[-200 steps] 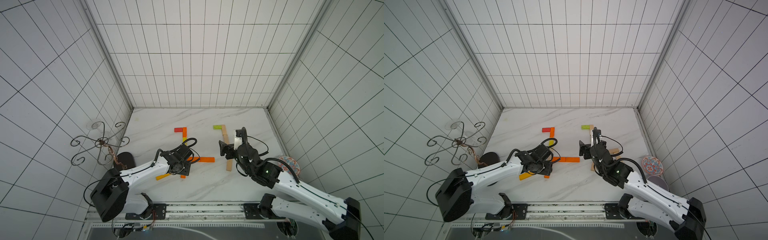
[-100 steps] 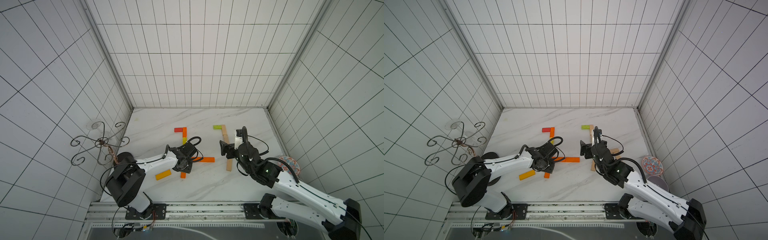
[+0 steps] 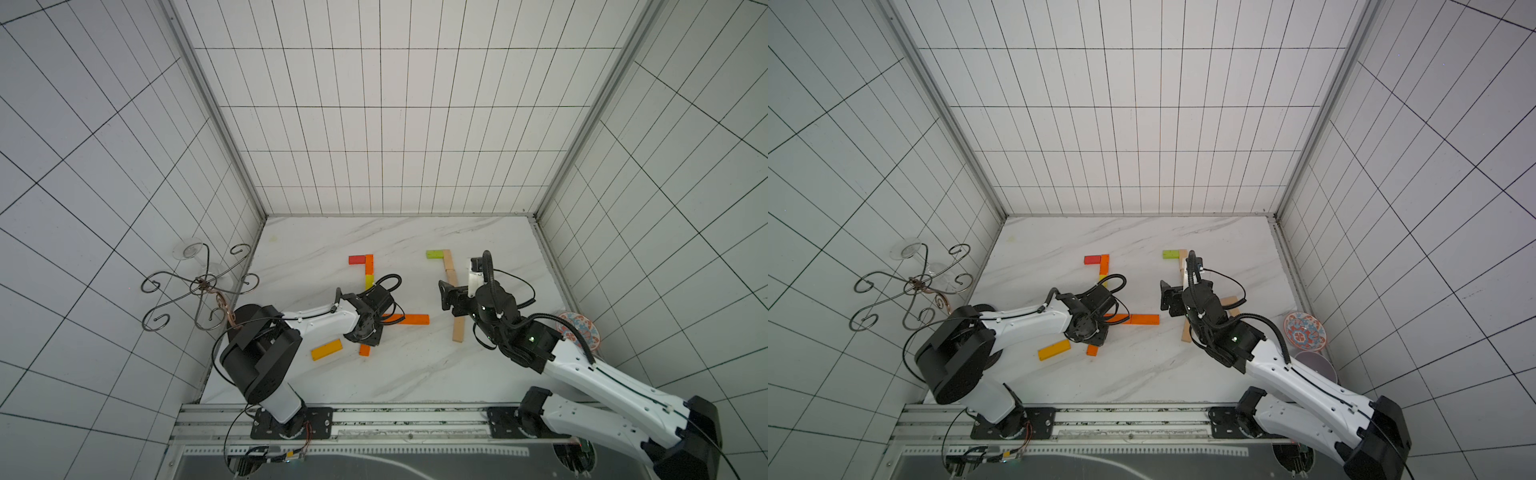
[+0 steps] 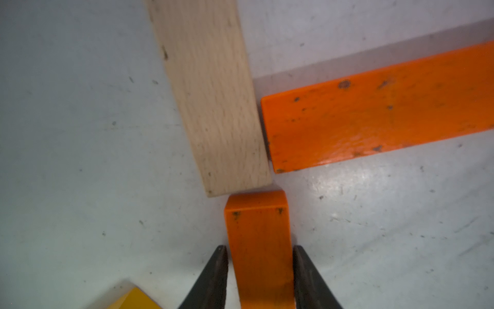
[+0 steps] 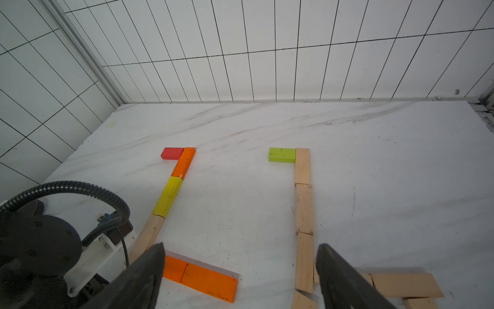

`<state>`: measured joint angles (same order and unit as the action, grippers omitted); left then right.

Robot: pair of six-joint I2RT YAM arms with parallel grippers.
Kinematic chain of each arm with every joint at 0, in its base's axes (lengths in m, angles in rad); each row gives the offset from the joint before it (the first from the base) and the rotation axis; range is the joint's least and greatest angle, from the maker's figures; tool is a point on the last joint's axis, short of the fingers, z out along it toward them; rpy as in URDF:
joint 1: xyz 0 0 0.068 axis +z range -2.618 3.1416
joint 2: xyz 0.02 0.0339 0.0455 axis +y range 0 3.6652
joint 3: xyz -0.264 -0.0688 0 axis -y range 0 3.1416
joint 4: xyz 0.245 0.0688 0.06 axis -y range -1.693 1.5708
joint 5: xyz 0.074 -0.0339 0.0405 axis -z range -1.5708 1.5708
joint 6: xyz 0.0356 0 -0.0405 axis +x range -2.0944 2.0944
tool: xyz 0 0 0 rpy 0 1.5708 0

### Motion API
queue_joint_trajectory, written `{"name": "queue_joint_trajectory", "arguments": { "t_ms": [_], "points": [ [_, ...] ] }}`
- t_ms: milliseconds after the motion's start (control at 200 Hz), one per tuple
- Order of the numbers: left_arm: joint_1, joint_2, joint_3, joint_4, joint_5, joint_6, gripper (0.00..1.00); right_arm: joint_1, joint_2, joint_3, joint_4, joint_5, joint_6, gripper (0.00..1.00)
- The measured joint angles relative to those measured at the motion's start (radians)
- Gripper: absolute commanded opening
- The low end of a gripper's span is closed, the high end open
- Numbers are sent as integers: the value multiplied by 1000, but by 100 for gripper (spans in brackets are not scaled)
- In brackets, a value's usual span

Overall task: Assemble a giraffe with building blocks
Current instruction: Adjust the building block at the center of the board, then pick up the building block from the center of the board.

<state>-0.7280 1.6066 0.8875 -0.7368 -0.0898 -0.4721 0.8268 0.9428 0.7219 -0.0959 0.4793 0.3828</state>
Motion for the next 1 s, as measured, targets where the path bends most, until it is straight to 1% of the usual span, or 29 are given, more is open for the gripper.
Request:
{"name": "queue_joint_trajectory", "arguments": {
  "t_ms": [115, 210, 325, 445, 595, 710, 840, 920, 1000],
  "points": [
    [13, 1, 3, 1, 0, 6, 32, -5, 2, 0, 1, -5, -2, 89],
    [18, 5, 7, 0, 1, 11, 32, -7, 8, -1, 4, -8, -3, 89],
    [18, 7, 8, 4, 8, 17, 39, -11, 14, -1, 6, -15, -3, 89],
    [18, 11, 10, 8, 16, 18, 49, -15, 18, -2, 7, -23, -3, 89],
    [18, 10, 14, 6, 19, 21, 55, -18, 19, -1, 8, -24, -4, 89],
    [18, -3, 26, -9, 18, 20, 56, -24, 21, -2, 8, -25, -5, 89],
    [16, -85, 53, -47, 7, 18, 57, -24, 25, -1, 11, -26, -17, 88],
    [16, -180, 80, -80, -8, 16, 57, -25, 28, -2, 27, -34, -37, 88],
    [16, -283, 121, -113, -34, 16, 57, -30, 29, -3, 52, -70, -66, 86]
  ]
}}
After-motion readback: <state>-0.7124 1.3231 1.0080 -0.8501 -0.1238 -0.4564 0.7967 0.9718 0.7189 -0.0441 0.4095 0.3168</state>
